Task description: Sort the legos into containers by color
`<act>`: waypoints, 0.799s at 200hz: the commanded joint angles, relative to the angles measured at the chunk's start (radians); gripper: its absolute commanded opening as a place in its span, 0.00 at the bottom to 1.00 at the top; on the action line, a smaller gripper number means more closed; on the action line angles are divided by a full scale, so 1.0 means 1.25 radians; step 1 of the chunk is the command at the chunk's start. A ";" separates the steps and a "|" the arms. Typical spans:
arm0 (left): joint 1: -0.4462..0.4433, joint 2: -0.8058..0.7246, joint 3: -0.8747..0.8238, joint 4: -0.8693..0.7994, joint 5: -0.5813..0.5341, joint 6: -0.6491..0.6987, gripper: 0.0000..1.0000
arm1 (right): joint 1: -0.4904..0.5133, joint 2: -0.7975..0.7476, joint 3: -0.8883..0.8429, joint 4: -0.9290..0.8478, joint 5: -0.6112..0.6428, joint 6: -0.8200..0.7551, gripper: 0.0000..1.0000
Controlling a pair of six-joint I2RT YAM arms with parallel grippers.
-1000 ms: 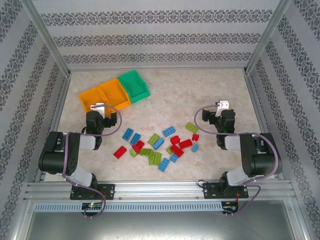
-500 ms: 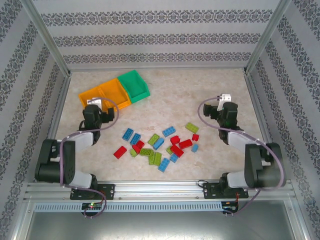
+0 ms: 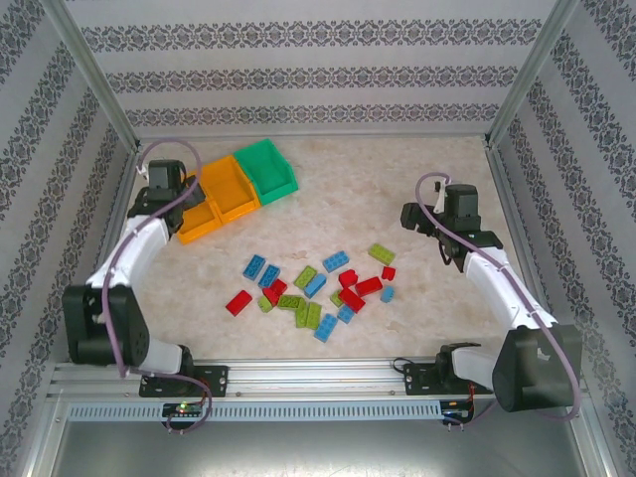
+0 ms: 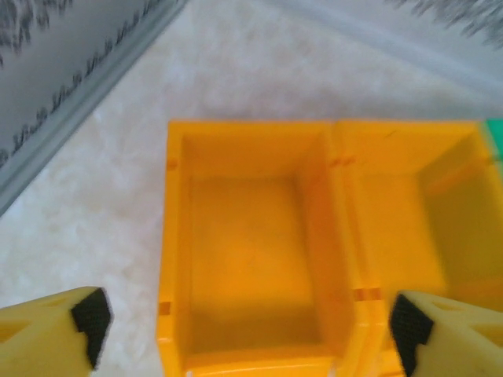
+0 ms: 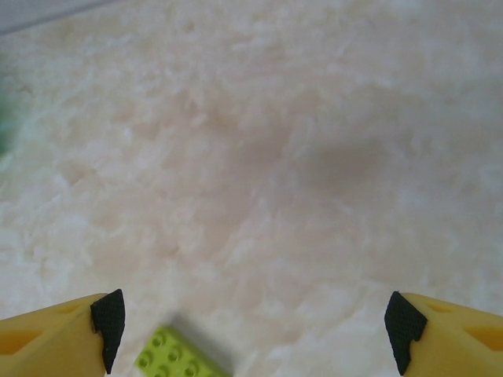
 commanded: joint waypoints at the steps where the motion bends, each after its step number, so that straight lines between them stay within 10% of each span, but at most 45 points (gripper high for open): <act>1: 0.070 0.078 0.044 -0.162 0.094 -0.059 0.84 | 0.018 -0.027 0.002 -0.088 -0.033 0.060 0.88; 66: 0.133 0.192 0.113 -0.163 0.141 -0.048 0.78 | 0.055 -0.031 0.002 -0.164 -0.027 0.071 0.88; 160: 0.132 0.287 0.141 -0.112 0.218 -0.012 0.23 | 0.089 -0.016 0.010 -0.229 -0.001 0.051 0.88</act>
